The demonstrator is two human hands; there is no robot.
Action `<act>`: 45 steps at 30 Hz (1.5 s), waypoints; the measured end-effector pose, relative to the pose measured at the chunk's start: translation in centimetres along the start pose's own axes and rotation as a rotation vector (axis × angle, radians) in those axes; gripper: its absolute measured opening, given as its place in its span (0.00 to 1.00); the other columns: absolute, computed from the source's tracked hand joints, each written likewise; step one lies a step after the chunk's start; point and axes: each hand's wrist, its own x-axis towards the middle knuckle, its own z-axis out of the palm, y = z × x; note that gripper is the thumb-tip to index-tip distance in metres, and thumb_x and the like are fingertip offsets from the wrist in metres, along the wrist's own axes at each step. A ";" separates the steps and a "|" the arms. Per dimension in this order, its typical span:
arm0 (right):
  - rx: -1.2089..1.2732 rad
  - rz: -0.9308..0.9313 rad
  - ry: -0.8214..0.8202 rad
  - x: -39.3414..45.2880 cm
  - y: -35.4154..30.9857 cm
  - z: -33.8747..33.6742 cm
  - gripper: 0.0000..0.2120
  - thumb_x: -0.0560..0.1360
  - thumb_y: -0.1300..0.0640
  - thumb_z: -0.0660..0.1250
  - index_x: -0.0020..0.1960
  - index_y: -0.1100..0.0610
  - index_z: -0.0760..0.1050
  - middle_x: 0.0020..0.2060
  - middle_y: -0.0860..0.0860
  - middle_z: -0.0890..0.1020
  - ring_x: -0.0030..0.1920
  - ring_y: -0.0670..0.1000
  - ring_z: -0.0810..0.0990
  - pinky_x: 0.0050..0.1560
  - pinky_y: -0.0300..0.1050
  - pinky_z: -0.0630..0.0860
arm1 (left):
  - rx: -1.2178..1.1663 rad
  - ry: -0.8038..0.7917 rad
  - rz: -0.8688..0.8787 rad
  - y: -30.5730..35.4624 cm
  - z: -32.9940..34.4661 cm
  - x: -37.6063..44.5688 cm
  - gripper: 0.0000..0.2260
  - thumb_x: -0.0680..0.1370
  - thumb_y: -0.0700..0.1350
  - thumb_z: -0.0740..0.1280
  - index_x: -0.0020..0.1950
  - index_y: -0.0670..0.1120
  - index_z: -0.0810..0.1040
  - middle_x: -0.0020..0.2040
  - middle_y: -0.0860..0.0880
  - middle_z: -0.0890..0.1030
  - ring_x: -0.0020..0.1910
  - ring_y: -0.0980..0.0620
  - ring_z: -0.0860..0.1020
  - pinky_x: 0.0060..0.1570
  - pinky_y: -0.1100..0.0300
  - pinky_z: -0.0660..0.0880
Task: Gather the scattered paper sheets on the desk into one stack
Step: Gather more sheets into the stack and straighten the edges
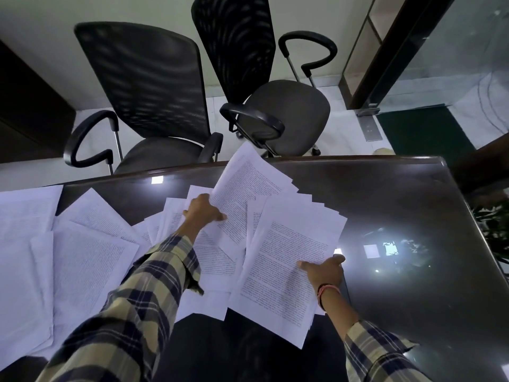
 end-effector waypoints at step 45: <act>0.439 -0.072 -0.373 0.3 -1.1 -2.9 0.13 0.74 0.54 0.76 0.58 0.54 0.83 0.53 0.51 0.87 0.52 0.53 0.85 0.49 0.46 0.81 | 0.051 0.019 0.237 0.8 11.9 -15.6 0.28 0.75 0.41 0.73 0.73 0.40 0.67 0.70 0.43 0.66 0.68 0.40 0.68 0.66 0.50 0.70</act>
